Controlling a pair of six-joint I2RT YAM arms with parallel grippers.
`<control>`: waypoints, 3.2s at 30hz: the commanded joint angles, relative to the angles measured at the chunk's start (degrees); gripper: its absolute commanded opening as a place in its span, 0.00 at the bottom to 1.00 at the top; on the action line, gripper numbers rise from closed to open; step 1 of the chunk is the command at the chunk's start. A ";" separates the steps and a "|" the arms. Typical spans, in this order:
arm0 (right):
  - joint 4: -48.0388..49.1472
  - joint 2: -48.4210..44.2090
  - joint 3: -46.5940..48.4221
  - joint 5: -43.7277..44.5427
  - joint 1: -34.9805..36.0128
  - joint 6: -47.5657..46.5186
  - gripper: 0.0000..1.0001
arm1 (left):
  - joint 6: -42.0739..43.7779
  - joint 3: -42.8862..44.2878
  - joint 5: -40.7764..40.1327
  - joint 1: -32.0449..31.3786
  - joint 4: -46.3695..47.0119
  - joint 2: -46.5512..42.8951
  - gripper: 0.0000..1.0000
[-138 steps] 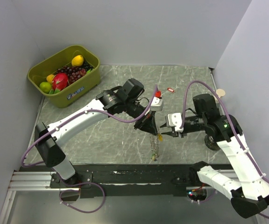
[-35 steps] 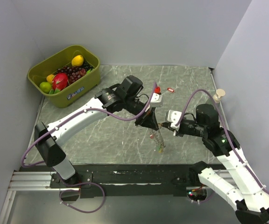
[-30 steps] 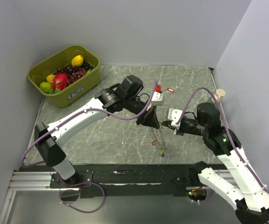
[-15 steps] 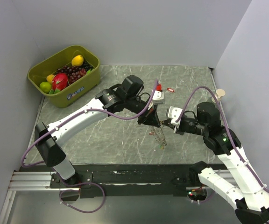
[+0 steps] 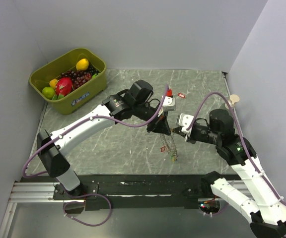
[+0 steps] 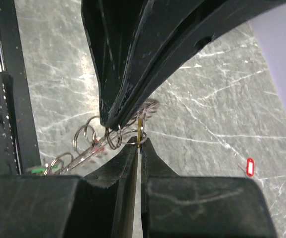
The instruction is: Remove the keys from the keyring
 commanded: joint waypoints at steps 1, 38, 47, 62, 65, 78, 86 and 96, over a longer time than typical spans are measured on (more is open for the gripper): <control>1.87 -1.55 -2.08 1.05 0.15 -1.56 0.00 | -0.88 0.60 0.58 -0.22 2.49 -2.39 0.01; -11.30 -2.95 2.02 -5.89 -0.11 -10.09 0.41 | -3.60 -0.46 4.09 2.59 4.77 -3.80 0.01; -8.88 -0.32 10.13 -6.51 -0.81 -0.80 0.38 | -3.60 -0.46 5.84 2.86 4.69 -3.71 0.01; -6.04 6.18 8.11 -36.82 -14.26 5.20 0.39 | -0.35 0.77 12.27 3.03 1.69 -4.94 0.01; -4.20 6.54 7.23 -41.30 -14.70 7.39 0.38 | -0.62 0.25 12.44 3.21 2.13 -5.56 0.01; 4.85 7.15 2.58 -50.27 -16.64 13.55 0.34 | -0.70 -0.11 17.71 4.17 2.13 -5.74 0.01; 7.49 6.80 1.25 -50.02 -16.72 15.92 0.33 | -0.53 0.77 18.42 4.18 1.52 -4.59 0.01; 6.97 6.36 -0.06 -48.34 -16.46 14.16 0.32 | -0.44 1.12 18.86 4.18 1.34 -4.24 0.01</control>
